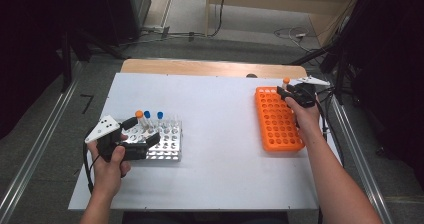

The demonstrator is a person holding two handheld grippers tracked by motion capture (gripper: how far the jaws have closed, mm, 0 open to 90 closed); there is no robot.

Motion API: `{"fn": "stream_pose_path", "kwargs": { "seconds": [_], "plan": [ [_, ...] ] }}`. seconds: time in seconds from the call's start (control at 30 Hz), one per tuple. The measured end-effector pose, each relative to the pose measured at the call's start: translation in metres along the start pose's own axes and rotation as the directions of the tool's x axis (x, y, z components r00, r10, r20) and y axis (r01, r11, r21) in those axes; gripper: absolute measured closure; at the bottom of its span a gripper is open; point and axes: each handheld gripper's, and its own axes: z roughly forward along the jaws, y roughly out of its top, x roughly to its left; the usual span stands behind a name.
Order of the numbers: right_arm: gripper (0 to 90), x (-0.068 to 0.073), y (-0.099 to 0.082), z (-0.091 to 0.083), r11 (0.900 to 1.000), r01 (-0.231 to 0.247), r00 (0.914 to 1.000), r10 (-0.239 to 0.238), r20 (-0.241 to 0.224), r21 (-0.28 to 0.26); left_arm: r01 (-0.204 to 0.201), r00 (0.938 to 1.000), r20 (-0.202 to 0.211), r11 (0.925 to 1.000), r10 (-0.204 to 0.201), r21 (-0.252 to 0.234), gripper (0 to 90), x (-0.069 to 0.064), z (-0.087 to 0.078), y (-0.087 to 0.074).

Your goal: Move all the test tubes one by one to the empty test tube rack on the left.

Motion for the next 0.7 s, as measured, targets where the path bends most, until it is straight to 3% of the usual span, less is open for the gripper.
{"fn": "stream_pose_path", "kwargs": {
  "seconds": [0.23,0.4,0.7],
  "plan": [
    [66.7,-0.004,0.004,0.007,0.9994,-0.017,0.9996,0.018,-0.021,0.03,-0.007,0.9999,0.011,0.9999,0.006,0.008,0.0,-0.003,0.004,0.0],
    [71.4,-0.002,0.006,0.01,0.9985,-0.007,1.0,0.007,-0.002,0.055,-0.012,0.9999,0.009,0.9998,0.011,0.014,0.0,-0.004,0.005,0.0],
    [72.0,-0.001,0.006,-0.006,0.9996,0.013,0.9999,-0.013,0.01,-0.026,-0.02,0.9998,0.002,0.9998,0.02,-0.006,0.0,-0.008,0.004,0.004]
  ]
}}
